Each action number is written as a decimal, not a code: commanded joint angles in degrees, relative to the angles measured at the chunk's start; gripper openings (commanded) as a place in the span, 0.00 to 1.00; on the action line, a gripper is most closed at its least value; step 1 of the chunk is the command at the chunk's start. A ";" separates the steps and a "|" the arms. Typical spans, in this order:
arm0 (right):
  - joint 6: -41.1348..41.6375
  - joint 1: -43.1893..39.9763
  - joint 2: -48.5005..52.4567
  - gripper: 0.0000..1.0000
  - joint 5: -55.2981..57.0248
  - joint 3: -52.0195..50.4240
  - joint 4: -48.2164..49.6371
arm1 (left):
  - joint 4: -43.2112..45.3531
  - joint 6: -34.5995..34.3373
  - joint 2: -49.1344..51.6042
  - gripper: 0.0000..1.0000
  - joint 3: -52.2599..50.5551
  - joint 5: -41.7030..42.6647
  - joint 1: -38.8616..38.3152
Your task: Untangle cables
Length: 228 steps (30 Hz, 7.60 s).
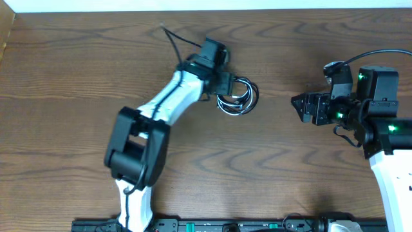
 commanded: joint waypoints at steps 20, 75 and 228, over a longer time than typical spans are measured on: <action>-0.02 0.17 0.00 0.71 -0.44 1.07 -1.16 | -1.95 -13.07 6.34 0.32 -0.09 -11.67 -4.22; 31.58 6.97 18.34 0.66 -44.19 1.07 51.36 | -12.20 -31.21 -26.14 0.07 -0.07 53.55 18.69; 26.58 11.30 16.28 0.46 -27.61 1.66 28.37 | -17.31 4.28 -25.92 0.07 -0.11 41.53 11.50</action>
